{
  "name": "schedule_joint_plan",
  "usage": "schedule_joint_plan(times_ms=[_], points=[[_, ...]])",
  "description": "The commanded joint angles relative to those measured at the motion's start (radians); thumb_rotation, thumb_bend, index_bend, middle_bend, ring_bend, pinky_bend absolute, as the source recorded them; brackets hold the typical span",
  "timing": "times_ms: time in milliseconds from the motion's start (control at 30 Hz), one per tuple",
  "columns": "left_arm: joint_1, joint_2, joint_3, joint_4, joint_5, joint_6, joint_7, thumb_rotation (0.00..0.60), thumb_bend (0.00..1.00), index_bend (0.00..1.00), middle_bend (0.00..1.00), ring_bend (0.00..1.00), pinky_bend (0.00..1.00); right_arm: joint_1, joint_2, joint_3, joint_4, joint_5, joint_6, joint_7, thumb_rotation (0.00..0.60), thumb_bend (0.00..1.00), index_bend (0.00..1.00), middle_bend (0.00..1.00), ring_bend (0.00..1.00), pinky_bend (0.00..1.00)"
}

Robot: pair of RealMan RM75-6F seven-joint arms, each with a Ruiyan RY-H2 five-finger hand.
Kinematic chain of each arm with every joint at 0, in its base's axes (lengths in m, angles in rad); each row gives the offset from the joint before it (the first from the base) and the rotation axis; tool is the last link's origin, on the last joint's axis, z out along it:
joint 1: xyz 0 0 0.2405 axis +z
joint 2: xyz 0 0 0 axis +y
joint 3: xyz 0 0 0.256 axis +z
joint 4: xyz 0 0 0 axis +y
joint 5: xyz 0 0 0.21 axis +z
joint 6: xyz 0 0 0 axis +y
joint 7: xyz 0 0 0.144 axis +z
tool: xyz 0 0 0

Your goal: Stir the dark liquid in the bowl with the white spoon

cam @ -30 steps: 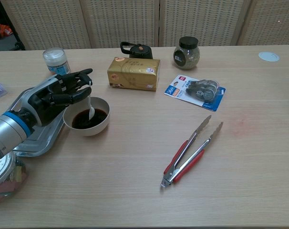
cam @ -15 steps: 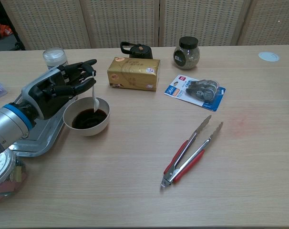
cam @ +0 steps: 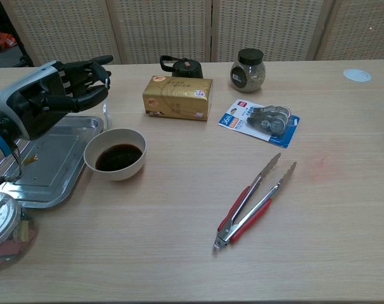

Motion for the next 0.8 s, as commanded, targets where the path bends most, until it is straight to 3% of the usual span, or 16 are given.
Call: schedule_joint_plan(times_ms=[33, 400, 600, 800], points=[[0.013, 0.087, 0.003, -0.059, -0.039, -0.035, 0.110, 0.600, 0.50, 0.69, 0.00, 0.00, 0.00, -0.001, 0.001, 0.000, -0.002, -0.001, 0.003, 0.000, 0.600, 0.00, 0.00, 0.00, 0.00, 0.00], [0.046, 0.213, 0.017, -0.011, -0.188, -0.175, 0.305, 0.600, 0.52, 0.69, 0.00, 0.00, 0.00, 0.001, -0.003, -0.008, -0.006, -0.009, -0.003, -0.012, 0.600, 0.00, 0.00, 0.00, 0.00, 0.00], [0.048, 0.164, 0.006, 0.096, -0.250, -0.213, 0.436, 0.600, 0.52, 0.69, 0.00, 0.00, 0.00, 0.002, -0.009, -0.012, -0.006, -0.011, -0.008, -0.026, 0.600, 0.00, 0.00, 0.00, 0.00, 0.00], [0.040, 0.090, -0.013, 0.191, -0.256, -0.236, 0.439, 0.600, 0.52, 0.69, 0.00, 0.00, 0.00, 0.005, -0.013, -0.013, -0.003, -0.007, -0.015, -0.029, 0.600, 0.00, 0.00, 0.00, 0.00, 0.00]])
